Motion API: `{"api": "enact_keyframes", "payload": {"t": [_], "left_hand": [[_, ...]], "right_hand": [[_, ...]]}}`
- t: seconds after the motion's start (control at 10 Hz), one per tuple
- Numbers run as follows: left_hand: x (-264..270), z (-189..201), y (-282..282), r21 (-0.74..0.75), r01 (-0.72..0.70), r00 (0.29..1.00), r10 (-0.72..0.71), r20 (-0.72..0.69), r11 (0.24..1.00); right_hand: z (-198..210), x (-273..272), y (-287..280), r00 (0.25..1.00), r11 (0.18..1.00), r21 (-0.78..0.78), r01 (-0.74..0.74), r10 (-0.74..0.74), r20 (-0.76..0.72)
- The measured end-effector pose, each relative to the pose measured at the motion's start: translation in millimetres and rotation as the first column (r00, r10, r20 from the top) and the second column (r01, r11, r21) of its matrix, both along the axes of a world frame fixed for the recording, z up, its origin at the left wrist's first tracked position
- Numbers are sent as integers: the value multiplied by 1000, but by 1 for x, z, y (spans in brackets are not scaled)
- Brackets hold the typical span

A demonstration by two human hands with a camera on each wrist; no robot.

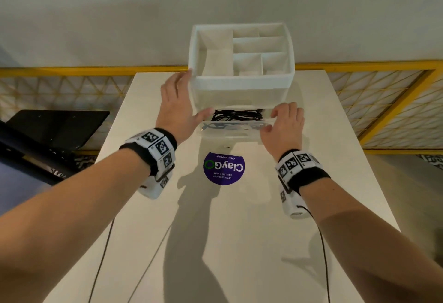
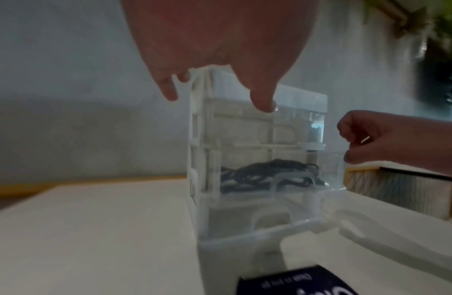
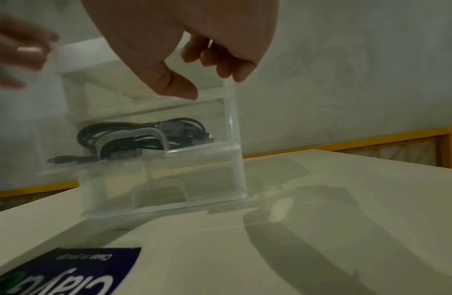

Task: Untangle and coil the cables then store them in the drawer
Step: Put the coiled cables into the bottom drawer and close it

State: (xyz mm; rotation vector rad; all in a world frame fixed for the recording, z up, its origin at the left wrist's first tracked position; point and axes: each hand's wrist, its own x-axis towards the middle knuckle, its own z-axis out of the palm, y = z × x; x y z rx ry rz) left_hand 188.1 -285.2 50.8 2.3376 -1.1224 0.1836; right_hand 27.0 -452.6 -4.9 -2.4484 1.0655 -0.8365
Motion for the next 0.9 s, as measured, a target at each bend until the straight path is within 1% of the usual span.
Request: {"api": "enact_keyframes", "payload": {"t": [0.1, 0.2, 0.3, 0.4, 0.5, 0.6, 0.7, 0.8, 0.9], "left_hand": [[2, -20, -4, 99, -78, 940, 107, -324, 992], [12, -27, -15, 92, 10, 888, 34, -459, 996], [14, -26, -25, 43, -26, 845, 46, -534, 999], [16, -29, -30, 29, -114, 848, 112, -518, 993], [20, -31, -32, 36, -153, 884, 153, -441, 988], [23, -28, -34, 65, -164, 903, 177, -391, 984], [24, -25, -31, 107, -160, 903, 189, -385, 981], [22, -22, -27, 138, -129, 892, 176, -416, 982], [17, -20, -16, 124, -93, 856, 143, -497, 988]], "right_hand": [[-5, 3, -15, 1000, 991, 135, 17, -19, 16], [-1, 11, -27, 990, 852, 513, -107, 44, 134], [4, 14, -34, 985, 788, 600, -138, 48, 164], [7, 15, -41, 994, 830, 554, -66, 5, 111], [7, 18, -50, 996, 845, 533, -32, -16, 85], [7, 20, -54, 997, 850, 527, -15, -26, 70], [10, 18, -49, 998, 838, 545, -20, -15, 58], [15, 14, -45, 999, 810, 585, -39, 25, 32], [17, -7, -36, 997, 773, 629, -77, 67, 40]]}}
